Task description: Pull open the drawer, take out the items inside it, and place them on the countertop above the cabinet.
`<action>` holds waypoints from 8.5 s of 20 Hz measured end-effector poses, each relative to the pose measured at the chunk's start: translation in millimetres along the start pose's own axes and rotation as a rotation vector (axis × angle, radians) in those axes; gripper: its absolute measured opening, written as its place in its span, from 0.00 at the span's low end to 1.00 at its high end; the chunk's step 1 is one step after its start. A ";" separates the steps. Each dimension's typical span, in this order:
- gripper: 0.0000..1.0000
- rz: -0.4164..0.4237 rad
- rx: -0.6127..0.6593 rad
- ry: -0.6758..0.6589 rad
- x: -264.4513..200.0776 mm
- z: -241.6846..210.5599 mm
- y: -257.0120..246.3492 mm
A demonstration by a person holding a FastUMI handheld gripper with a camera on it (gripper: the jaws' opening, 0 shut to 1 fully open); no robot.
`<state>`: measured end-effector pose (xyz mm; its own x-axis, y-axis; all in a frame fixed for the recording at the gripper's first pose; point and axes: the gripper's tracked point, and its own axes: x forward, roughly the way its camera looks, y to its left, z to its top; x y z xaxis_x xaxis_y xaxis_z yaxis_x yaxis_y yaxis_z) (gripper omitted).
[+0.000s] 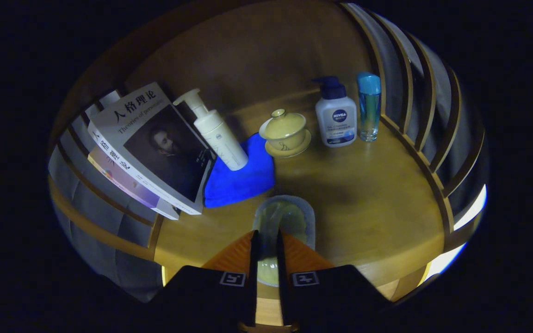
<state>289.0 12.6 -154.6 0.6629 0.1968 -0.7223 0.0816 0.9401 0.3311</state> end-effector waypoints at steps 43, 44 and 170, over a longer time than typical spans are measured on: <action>0.97 -0.145 -0.440 -0.903 -242.9 -179.3 44.5; 0.97 -0.139 -0.420 -0.894 -240.1 -191.2 41.5; 0.97 -0.169 -0.306 -1.046 -296.7 -161.7 7.5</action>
<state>-27.5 6.3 -36.0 0.9750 -0.1380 0.1744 0.1387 0.9903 0.0079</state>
